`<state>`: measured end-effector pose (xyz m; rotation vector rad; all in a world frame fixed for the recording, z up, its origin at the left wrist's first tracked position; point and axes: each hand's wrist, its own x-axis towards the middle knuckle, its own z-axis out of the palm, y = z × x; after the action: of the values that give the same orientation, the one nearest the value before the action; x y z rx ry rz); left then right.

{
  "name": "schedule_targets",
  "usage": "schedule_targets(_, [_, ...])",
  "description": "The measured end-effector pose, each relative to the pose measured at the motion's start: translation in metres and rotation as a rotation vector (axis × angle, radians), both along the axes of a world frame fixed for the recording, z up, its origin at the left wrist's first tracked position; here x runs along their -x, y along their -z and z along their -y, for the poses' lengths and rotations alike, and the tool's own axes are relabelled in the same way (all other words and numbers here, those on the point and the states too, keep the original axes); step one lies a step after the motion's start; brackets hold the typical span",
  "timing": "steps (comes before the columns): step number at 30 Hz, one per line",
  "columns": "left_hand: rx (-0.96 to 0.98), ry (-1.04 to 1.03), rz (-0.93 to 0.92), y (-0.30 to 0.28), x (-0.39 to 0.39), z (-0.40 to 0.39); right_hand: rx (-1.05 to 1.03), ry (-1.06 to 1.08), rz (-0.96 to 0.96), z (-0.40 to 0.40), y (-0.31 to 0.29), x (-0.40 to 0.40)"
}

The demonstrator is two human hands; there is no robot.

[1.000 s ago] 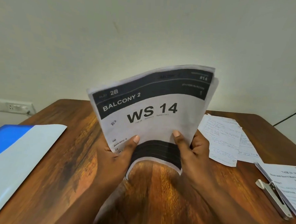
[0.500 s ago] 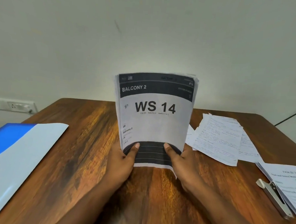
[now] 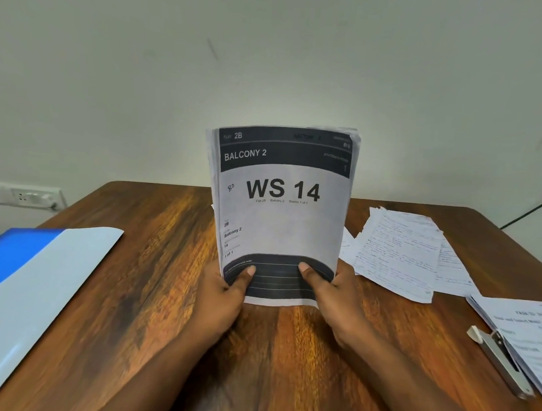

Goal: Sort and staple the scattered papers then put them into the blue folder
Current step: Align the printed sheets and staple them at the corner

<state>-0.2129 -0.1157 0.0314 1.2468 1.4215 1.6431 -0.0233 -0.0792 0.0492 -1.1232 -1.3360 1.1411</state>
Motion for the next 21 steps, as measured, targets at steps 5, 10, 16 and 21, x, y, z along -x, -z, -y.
schedule_targets(5, [0.077,0.052,0.022,0.001,0.005,-0.004,0.045,-0.014,0.002,-0.008,0.001,-0.007])
schedule_targets(10, [0.139,0.068,0.158,0.001,0.013,-0.007,0.129,-0.081,-0.002,-0.02,0.0,-0.024])
schedule_targets(16, [0.179,-0.03,0.333,0.001,0.026,-0.016,0.194,-0.094,-0.119,-0.03,-0.009,-0.04])
schedule_targets(21, [0.21,-0.024,0.381,0.002,0.028,-0.019,0.143,-0.183,-0.173,-0.03,-0.012,-0.047])
